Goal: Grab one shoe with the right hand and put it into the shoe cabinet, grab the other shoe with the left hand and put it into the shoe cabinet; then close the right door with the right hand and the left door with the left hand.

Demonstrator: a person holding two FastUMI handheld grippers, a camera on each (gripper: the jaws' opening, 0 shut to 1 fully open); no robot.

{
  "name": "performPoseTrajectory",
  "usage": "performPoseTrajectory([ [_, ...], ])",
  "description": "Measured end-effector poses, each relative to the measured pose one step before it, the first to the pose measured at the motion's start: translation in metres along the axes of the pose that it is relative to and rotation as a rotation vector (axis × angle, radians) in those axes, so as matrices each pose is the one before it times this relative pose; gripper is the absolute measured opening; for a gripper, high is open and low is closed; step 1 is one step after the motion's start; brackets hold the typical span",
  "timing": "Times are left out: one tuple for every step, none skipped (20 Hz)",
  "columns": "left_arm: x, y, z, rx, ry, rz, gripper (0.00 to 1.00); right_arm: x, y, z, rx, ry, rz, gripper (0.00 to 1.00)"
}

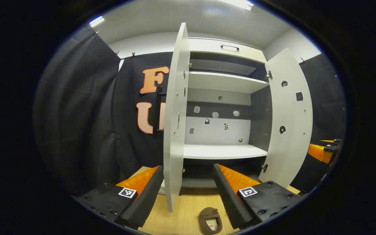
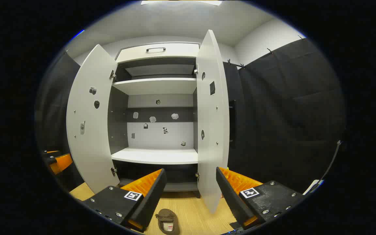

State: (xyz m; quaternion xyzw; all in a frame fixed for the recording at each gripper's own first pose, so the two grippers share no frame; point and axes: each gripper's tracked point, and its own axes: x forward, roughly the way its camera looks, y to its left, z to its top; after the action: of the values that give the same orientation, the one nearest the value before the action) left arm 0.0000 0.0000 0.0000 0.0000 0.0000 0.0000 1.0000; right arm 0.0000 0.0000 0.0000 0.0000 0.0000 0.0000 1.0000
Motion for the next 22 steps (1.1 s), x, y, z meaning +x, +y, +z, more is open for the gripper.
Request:
performPoseTrajectory([
  [0.00110, -0.00116, -0.00007, 0.00320, 0.00129, -0.00138, 0.98, 0.00067, 0.00195, 0.00000, 0.00091, -0.00005, 0.00577, 0.94],
  [-0.00006, -0.00177, -0.00085, 0.00376, 0.00165, -0.00122, 0.96, 0.00055, 0.00147, 0.00031, 0.00242, -0.00042, 0.00539, 0.93],
  [0.00059, -0.00145, -0.00039, 0.00308, 0.00068, -0.00249, 0.96, 0.00101, 0.00081, 0.00031, 0.00239, 0.00032, 0.00238, 0.93],
  [0.00007, -0.00106, -0.00107, 0.00267, 0.00043, -0.00169, 0.97, 0.00000, -0.00010, 0.00053, 0.00068, 0.00009, 0.00059, 0.94],
  [-0.00036, -0.00158, 0.00040, 0.00146, -0.00113, -0.00231, 0.98, 0.00039, -0.00027, -0.00056, 0.00002, -0.00039, -0.00038, 0.94],
  [0.00063, -0.00097, -0.00018, 0.00005, -0.00120, -0.00303, 0.98, 0.00146, -0.00085, -0.00016, 0.00002, 0.00184, -0.00041, 0.94],
  [0.00024, -0.00077, 0.00028, -0.00093, -0.00024, -0.00064, 0.98, -0.00005, 0.00021, -0.00104, -0.00017, 0.00293, 0.00021, 0.94],
  [0.00089, 0.00035, -0.00008, 0.00011, -0.00030, 0.00093, 0.98, 0.00068, -0.00065, -0.00037, 0.00011, 0.00245, -0.00008, 0.94],
  [0.00067, 0.00054, 0.00105, 0.00183, -0.00223, 0.00284, 0.98, 0.00039, 0.00036, -0.00031, -0.00085, 0.00147, 0.00121, 0.94],
  [-0.00071, 0.00036, -0.00021, 0.00277, -0.00196, 0.00262, 0.96, 0.00042, 0.00095, -0.00027, -0.00282, 0.00098, 0.00148, 0.94],
  [0.00060, 0.00068, 0.00024, 0.00291, -0.00223, 0.00258, 0.98, 0.00002, 0.00089, -0.00023, -0.00487, -0.00018, 0.00183, 0.94],
  [0.00040, 0.00031, 0.00023, 0.00218, -0.00135, 0.00061, 0.97, 0.00050, 0.00098, -0.00029, -0.00616, 0.00006, 0.00249, 0.94],
  [0.00044, -0.00029, 0.00034, 0.00167, -0.00071, 0.00056, 0.98, 0.00015, 0.00093, -0.00094, -0.00598, 0.00039, 0.00261, 0.94],
  [0.00103, 0.00035, 0.00033, 0.00228, 0.00004, 0.00010, 0.98, 0.00028, 0.00059, -0.00207, -0.00427, 0.00298, 0.00292, 0.94],
  [-0.00129, -0.00089, -0.00150, 0.00098, 0.00137, -0.00123, 0.98, 0.00007, 0.00143, -0.00157, -0.00185, 0.00462, 0.00392, 0.94],
  [-0.00051, -0.00033, -0.00019, -0.00014, 0.00035, -0.00026, 0.98, 0.00018, 0.00128, -0.00272, -0.00007, 0.00550, 0.00356, 0.93],
  [0.00014, 0.00070, -0.00028, -0.00154, -0.00093, 0.00071, 0.98, 0.00073, 0.00117, -0.00408, 0.00168, 0.00825, 0.00370, 0.93],
  [0.00091, 0.00000, 0.00089, -0.00214, -0.00033, -0.00086, 0.98, 0.00045, 0.00184, -0.00553, -0.00020, 0.01207, 0.00498, 0.93],
  [-0.00094, -0.00009, -0.00094, -0.00177, 0.00056, -0.00040, 0.98, 0.00117, 0.00125, -0.00711, -0.00824, 0.01356, 0.00168, 0.93],
  [0.00007, 0.00114, -0.00072, -0.00066, 0.00100, 0.00097, 0.98, 0.00220, 0.00225, -0.00943, -0.01036, 0.02016, 0.00736, 0.94],
  [-0.00053, 0.00045, 0.00008, -0.00010, 0.00164, 0.00199, 0.98, 0.00131, 0.00325, -0.00979, -0.00839, 0.01972, 0.01103, 0.94],
  [-0.00028, 0.00072, 0.00016, 0.00019, 0.00046, 0.00118, 0.98, 0.00171, 0.00419, -0.01160, -0.00642, 0.02165, 0.01144, 0.94],
])
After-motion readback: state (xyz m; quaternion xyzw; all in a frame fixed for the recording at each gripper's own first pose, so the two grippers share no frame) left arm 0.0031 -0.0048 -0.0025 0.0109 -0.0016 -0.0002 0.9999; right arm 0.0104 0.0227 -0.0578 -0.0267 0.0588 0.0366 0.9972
